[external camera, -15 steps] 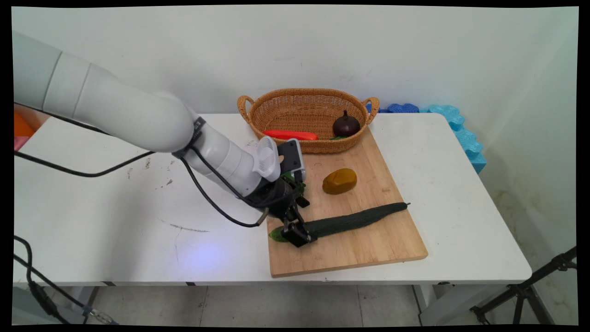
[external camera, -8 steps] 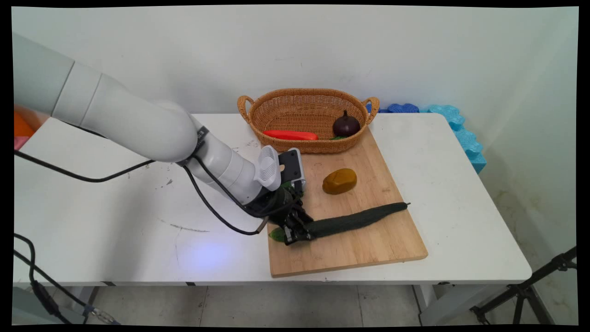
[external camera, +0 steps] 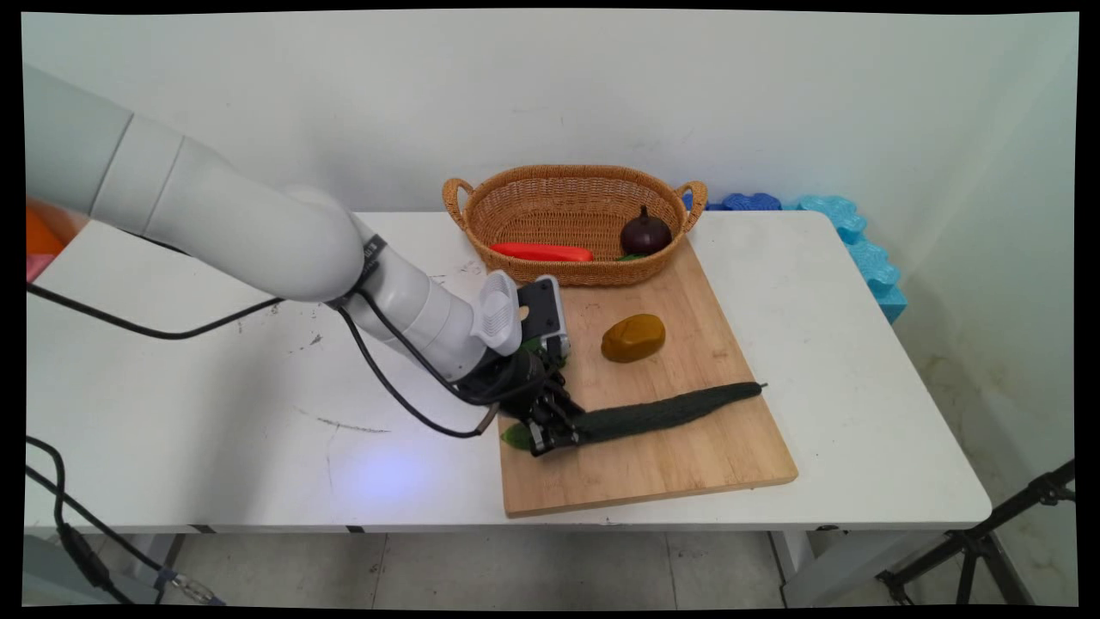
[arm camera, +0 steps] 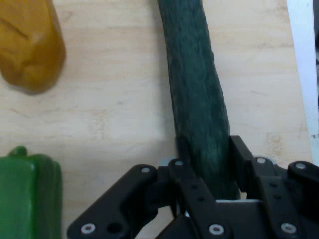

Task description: Place the picked object in the vegetable basket

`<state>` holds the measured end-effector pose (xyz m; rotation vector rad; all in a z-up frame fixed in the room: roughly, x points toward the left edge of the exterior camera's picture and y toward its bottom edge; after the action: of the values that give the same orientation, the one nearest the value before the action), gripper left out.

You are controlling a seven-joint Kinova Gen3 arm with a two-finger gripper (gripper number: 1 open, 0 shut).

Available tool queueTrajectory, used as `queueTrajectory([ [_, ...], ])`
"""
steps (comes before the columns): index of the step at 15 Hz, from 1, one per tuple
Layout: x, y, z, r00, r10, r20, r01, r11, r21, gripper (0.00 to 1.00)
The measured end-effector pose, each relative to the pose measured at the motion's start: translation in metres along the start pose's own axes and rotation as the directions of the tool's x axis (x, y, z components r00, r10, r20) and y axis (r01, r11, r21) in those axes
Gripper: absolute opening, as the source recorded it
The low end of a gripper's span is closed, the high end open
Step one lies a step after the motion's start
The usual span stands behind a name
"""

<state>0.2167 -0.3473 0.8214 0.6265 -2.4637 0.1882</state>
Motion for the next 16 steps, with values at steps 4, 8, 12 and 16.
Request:
queueTrajectory([
  [4, 0.010, -0.006, -0.015, 1.000, 0.006, -0.023, -0.005, 1.000, 0.012, 0.00],
  [8, 0.024, -0.021, -0.036, 0.998, 0.025, -0.050, -0.024, 0.999, 0.037, 0.00],
  [12, 0.040, -0.048, -0.060, 0.995, 0.050, -0.081, -0.044, 0.996, 0.080, 0.00],
  [16, 0.053, -0.082, -0.081, 0.993, 0.068, -0.100, -0.055, 0.989, 0.134, 0.00],
])
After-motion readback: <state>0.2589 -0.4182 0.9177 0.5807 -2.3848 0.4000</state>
